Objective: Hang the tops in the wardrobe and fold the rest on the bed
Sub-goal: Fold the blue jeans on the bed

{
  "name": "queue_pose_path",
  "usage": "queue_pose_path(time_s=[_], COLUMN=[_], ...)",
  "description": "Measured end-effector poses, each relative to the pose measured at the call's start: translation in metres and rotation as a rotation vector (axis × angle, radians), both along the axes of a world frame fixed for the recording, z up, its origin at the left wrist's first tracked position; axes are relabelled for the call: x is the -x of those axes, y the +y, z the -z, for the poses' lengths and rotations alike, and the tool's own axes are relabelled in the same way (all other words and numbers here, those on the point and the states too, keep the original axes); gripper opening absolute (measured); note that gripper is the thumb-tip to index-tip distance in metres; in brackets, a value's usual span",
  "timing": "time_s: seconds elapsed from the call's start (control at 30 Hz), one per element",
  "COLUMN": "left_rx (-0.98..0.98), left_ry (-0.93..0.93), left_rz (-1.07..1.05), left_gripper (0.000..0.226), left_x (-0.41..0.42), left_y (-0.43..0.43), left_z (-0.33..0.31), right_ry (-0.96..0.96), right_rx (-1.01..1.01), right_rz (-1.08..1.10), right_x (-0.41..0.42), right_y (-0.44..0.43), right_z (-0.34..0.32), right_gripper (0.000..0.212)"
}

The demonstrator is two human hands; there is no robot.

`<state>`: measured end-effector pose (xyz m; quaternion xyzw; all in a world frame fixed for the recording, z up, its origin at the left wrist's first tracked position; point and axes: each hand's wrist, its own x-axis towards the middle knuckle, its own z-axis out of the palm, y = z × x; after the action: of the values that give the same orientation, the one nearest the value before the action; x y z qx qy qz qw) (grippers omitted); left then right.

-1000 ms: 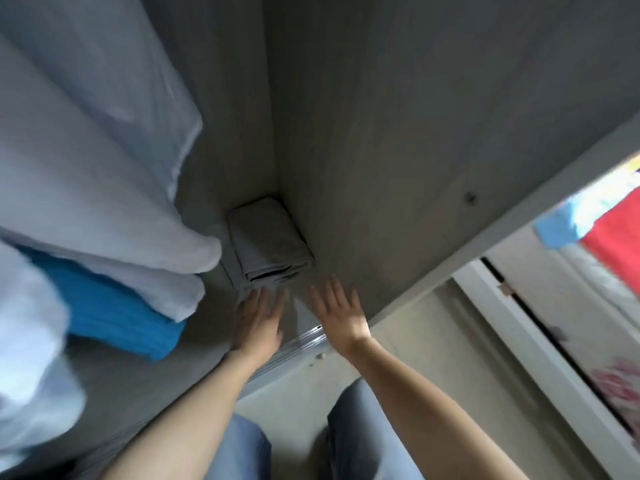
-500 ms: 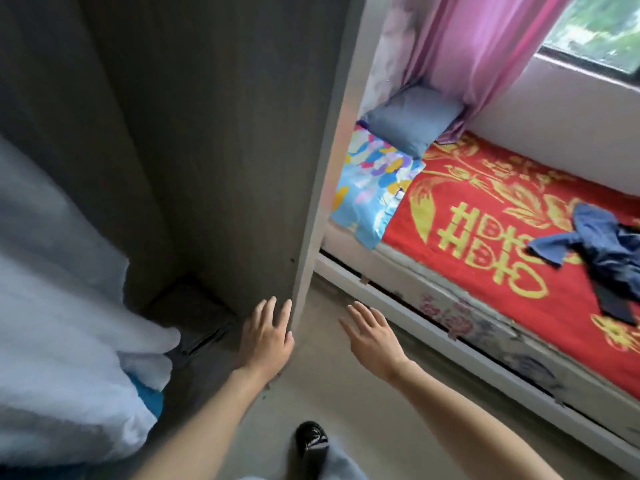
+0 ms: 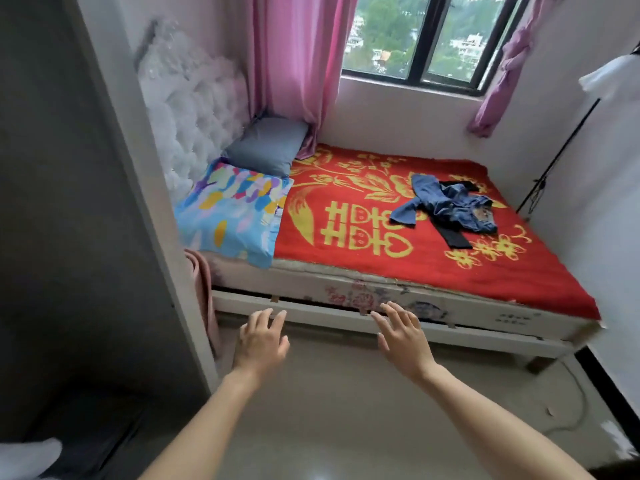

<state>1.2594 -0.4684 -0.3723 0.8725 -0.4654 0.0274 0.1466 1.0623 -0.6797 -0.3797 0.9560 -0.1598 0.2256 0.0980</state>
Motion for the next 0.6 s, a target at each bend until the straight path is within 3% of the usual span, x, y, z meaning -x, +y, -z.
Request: queue_pose_path(time_s=[0.13, 0.3, 0.6], left_rx=[0.006, 0.067, 0.154], left_ry=[0.149, 0.174, 0.254], left_rz=[-0.006, 0.053, 0.097], left_gripper=[0.054, 0.053, 0.052], left_x=[0.020, 0.062, 0.105], left_y=[-0.070, -0.174, -0.284], left_z=[-0.011, -0.022, -0.022], right_ry=[-0.191, -0.222, -0.175], right_rx=[0.057, 0.139, 0.217], right_rz=[0.024, 0.152, 0.243], right_x=[0.042, 0.110, 0.192], right_y=[-0.059, -0.148, -0.254], right_z=[-0.018, -0.039, -0.044], right_gripper=[0.035, 0.031, 0.032])
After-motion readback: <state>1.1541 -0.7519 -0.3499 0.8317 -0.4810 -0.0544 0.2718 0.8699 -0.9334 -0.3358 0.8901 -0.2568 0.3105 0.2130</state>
